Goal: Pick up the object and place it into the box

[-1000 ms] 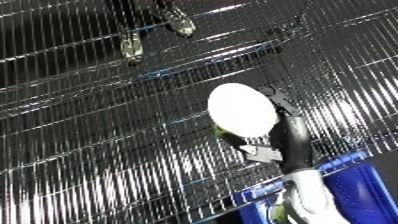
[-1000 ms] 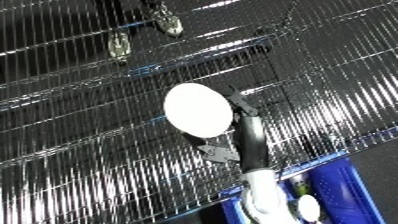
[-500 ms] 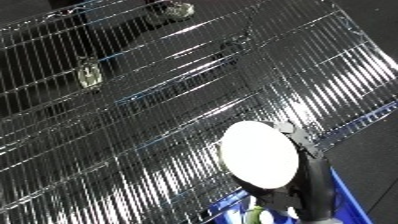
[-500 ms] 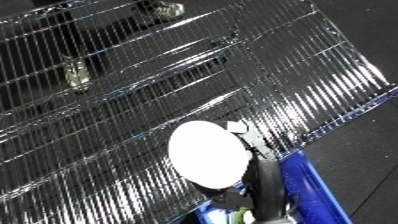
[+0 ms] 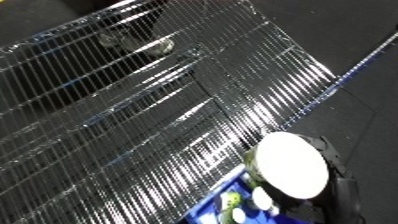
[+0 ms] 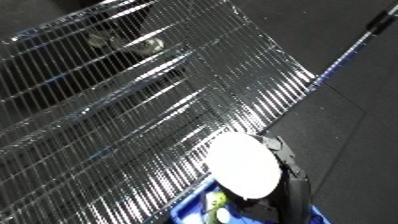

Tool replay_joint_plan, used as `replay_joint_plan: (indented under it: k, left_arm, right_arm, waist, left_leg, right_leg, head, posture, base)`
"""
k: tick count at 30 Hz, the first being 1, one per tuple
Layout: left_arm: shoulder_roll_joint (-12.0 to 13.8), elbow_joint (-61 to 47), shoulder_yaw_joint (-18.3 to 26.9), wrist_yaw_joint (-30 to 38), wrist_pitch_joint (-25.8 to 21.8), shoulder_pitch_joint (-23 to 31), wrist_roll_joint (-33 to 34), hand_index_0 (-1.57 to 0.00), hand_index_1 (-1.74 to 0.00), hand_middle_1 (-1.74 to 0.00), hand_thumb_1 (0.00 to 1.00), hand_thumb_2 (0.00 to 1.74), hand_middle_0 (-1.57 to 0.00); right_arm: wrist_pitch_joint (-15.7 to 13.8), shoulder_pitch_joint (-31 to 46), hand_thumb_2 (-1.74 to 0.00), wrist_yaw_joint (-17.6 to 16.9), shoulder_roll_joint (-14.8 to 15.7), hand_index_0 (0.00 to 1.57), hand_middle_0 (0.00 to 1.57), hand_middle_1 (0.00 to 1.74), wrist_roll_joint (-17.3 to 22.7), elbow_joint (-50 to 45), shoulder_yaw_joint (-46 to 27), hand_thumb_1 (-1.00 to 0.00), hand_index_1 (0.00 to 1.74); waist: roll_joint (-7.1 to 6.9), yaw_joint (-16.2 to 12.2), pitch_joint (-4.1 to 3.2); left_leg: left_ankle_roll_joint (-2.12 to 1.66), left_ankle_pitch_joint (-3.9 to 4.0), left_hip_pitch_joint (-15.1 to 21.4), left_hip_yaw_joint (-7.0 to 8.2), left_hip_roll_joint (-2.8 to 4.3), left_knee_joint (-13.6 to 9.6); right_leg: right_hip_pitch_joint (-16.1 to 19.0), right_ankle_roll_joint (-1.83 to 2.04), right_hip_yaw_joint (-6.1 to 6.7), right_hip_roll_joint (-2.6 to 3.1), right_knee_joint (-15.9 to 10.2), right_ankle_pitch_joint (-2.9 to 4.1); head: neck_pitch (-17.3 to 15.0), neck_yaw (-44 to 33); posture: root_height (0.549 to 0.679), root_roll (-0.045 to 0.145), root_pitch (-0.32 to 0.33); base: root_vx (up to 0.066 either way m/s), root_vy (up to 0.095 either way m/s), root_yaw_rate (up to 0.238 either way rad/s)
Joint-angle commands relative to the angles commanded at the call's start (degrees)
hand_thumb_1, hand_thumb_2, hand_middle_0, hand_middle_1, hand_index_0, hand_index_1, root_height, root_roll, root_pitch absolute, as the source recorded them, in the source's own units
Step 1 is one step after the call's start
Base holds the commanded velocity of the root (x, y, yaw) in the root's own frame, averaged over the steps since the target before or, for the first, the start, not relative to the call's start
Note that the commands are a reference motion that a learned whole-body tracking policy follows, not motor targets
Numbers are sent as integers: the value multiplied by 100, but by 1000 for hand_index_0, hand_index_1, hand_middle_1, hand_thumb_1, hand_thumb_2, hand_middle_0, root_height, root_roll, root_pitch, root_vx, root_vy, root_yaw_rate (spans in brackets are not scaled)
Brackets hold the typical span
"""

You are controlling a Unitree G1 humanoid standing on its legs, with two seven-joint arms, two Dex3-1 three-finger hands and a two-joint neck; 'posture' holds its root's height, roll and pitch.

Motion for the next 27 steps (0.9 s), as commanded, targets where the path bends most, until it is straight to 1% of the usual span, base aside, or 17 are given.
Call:
replay_joint_plan:
  k: [4, 7, 11, 14, 19, 23, 27]
  left_arm:
    - [-121, -5, -29, 31, -113, 97, -65, -1570, -1740, -1740, 1000, 1740, -1570]
    - [-210, 20, -69, 24, -217, 168, -108, -1570, -1740, -1740, 1000, 1740, -1570]
    - [-264, 23, -117, 53, -283, 210, -138, -1570, -1740, -1740, 1000, 1740, -1570]
    - [-279, 35, -134, 58, -312, 234, -150, -1570, -1740, -1740, 1000, 1740, -1570]
    - [-333, 73, -144, 10, -326, 272, -148, -1570, -1740, -1740, 1000, 1740, -1570]
    - [-381, 96, -169, 4, -299, 269, -155, -1570, -1740, -1740, 1000, 1740, -1570]
    - [-417, 135, -201, 17, -292, 245, -174, -1570, -1740, -1740, 1000, 1740, -1570]
  right_arm:
    - [-1, 295, -1392, -63, -167, 1256, 1256, 1392, 101, 64, -285, -800, 1392]
    - [-49, 547, -1392, -140, -249, 1256, 1256, 1392, 193, 195, -451, -800, 1392]
    - [-169, 823, -1392, -198, -300, 1256, 1256, 1392, 397, 384, -562, -800, 1392]
    - [-268, 941, -1131, -245, -297, 1020, 1020, 1131, 487, 477, -598, -650, 1131]
    - [-407, 1047, -696, -107, -314, 628, 628, 696, 638, 582, -674, -400, 696]
    - [-394, 1045, -348, -57, -331, 314, 314, 348, 653, 609, -716, -200, 348]
    - [-371, 1039, 0, -36, -320, 0, 0, 0, 648, 623, -727, 0, 0]
  waist:
    - [113, -176, 0]
    - [184, -277, 0]
    - [251, -366, 0]
    - [292, -409, 0]
    - [349, -462, 0]
    - [390, -497, 0]
    - [420, -517, 0]
  left_leg:
    - [-20, -20, 145, 122, -2, -62]
    - [-21, -29, 227, 193, -12, -113]
    - [-15, -22, 319, 258, -34, -207]
    - [-12, -13, 380, 280, -54, -278]
    - [-14, -7, 468, 296, -83, -338]
    - [-22, -5, 526, 304, -94, -349]
    - [-24, 1, 549, 305, -110, -366]
  right_leg:
    - [62, -26, 102, -7, -54, -30]
    - [88, -40, 169, -3, -101, -39]
    - [111, -48, 242, 16, -172, -32]
    - [136, -49, 275, 31, -209, -37]
    - [184, -56, 303, 36, -215, -64]
    - [214, -64, 328, 31, -214, -81]
    - [216, -69, 352, 38, -213, -87]
  head:
    - [-47, 254]
    - [-87, 424]
    - [-84, 603]
    - [-81, 794]
    - [-187, 1031]
    - [-273, 1075]
    - [-312, 1058]
  posture:
    - [644, 78, 92]
    - [645, 85, 91]
    - [646, 90, 93]
    - [646, 92, 93]
    - [647, 96, 88]
    - [647, 99, 83]
    - [647, 101, 83]
  base:
    - [33, 127, -157]
    - [27, 100, -111]
    - [10, 57, -59]
    - [2, 33, -39]
    - [10, 27, -27]
    - [18, 21, -17]
    - [8, 10, -6]
